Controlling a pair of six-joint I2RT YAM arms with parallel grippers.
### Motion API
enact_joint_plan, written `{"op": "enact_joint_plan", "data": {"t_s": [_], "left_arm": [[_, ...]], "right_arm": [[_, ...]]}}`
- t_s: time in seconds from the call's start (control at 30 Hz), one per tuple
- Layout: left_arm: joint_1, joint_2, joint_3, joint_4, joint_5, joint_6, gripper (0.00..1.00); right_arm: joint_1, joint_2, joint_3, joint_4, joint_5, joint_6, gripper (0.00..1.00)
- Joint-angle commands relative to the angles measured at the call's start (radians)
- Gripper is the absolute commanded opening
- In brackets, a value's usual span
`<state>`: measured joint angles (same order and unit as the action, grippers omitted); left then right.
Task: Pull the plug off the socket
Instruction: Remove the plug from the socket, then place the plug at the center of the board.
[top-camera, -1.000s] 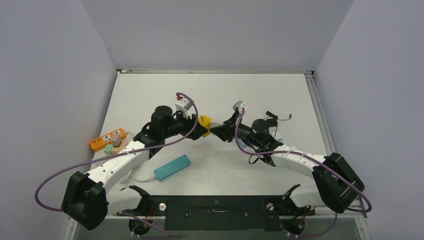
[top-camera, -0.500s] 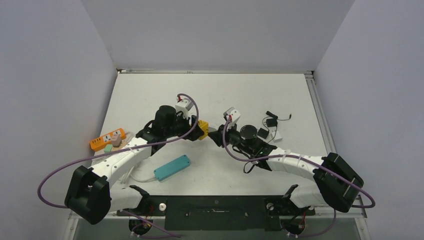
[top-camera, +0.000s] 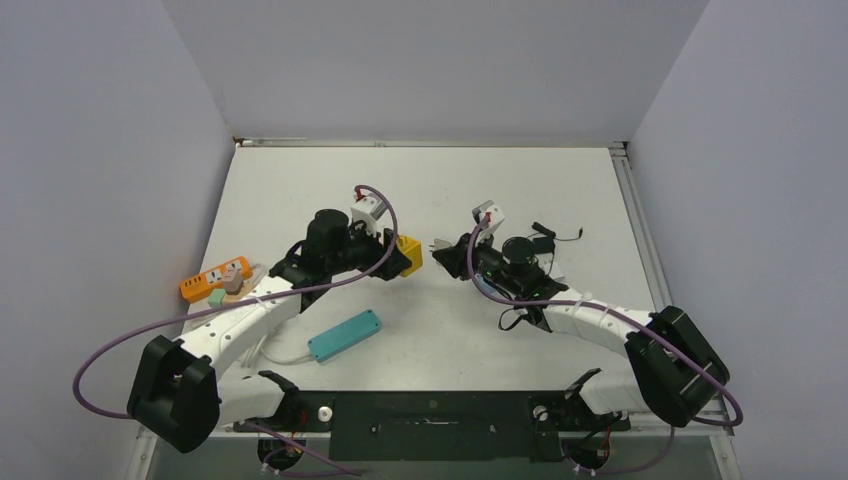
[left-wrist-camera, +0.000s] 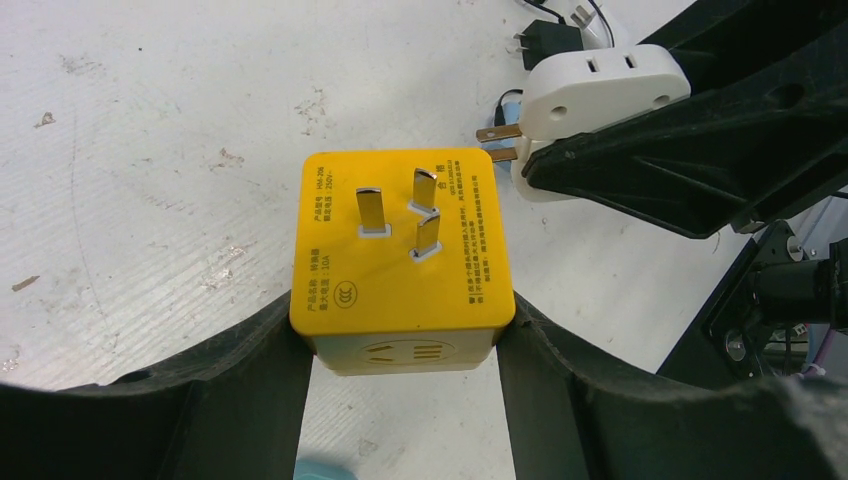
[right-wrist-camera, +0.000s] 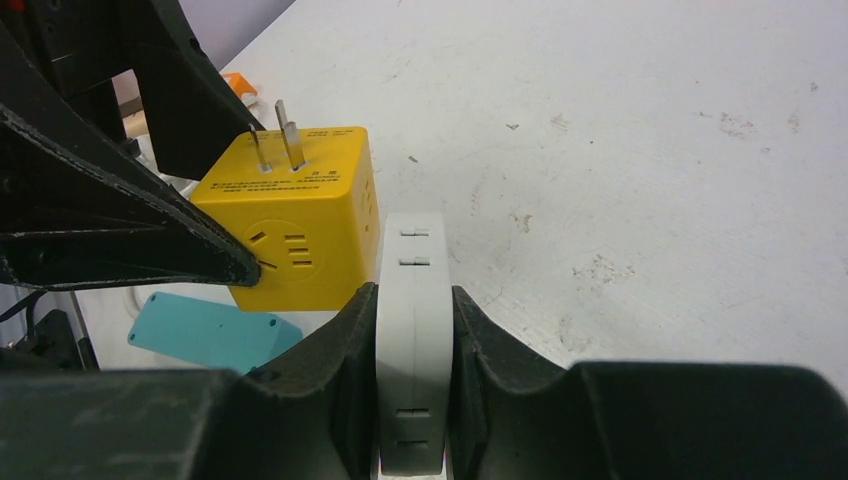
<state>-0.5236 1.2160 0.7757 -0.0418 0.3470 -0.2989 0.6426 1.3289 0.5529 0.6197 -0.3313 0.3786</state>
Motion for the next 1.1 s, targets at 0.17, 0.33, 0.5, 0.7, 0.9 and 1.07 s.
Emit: {"op": "enact_joint_plan", "data": {"t_s": [0.17,0.33,0.5,0.7,0.9,1.07], "left_arm": [[0.017,-0.037,0.030,0.063,0.006,-0.003,0.00],[0.015,-0.012,0.035,0.059,0.015,-0.024,0.00],[0.008,-0.018,0.036,0.049,-0.006,-0.025,0.00],[-0.024,-0.038,0.041,-0.004,-0.060,0.012,0.00],[-0.084,-0.030,0.065,-0.059,-0.121,0.066,0.00],[-0.117,-0.023,0.071,-0.076,-0.148,0.086,0.00]], "right_arm": [[-0.070,-0.129,-0.001,-0.118,0.243,0.037,0.05],[-0.218,-0.165,-0.066,-0.171,0.237,0.096,0.05],[-0.342,-0.099,-0.098,-0.178,0.189,0.116,0.05],[-0.376,0.004,-0.093,-0.132,0.178,0.123,0.06],[-0.382,0.087,-0.080,-0.140,0.202,0.132,0.20],[-0.382,0.111,-0.067,-0.148,0.214,0.132,0.32]]}}
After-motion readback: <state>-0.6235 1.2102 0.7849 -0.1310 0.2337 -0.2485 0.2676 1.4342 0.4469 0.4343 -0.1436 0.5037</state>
